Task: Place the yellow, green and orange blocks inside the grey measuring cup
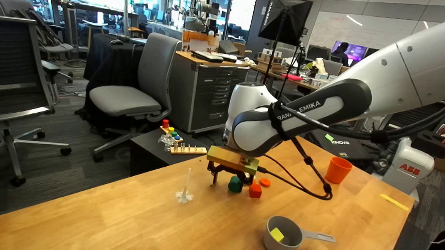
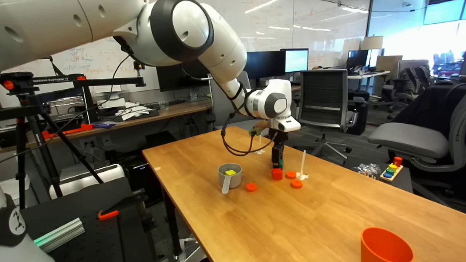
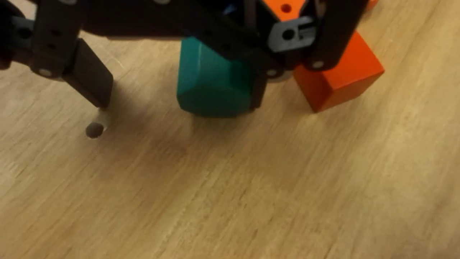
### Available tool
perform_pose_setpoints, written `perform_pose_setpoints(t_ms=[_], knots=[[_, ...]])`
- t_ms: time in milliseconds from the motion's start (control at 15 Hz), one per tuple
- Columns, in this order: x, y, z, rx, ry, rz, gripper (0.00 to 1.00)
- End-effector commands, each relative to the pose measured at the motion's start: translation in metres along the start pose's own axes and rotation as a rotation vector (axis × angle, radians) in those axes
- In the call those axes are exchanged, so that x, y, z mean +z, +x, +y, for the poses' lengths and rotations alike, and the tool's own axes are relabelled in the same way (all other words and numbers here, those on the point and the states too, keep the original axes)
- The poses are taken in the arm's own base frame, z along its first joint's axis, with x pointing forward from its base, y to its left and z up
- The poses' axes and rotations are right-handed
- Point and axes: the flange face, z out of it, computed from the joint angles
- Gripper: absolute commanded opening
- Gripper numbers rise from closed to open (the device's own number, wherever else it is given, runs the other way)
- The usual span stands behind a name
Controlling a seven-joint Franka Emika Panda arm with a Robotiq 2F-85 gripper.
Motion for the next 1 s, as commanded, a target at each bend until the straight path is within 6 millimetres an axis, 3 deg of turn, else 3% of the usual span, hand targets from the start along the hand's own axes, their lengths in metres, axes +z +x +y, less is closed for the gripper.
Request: perform_pose_setpoints(t_ms=[0, 400, 667, 933], knots=[[-0.007, 0.002, -0.010, 0.025, 0.038, -0.008, 0.66], [-0.038, -0.022, -0.017, -0.032, 0.055, -0.008, 0.18], [-0.058, -0.064, -0.017, -0.112, 0.044, -0.049, 0.17], [-0.068, -0.115, 0.002, -0.198, -0.004, -0.150, 0.17]])
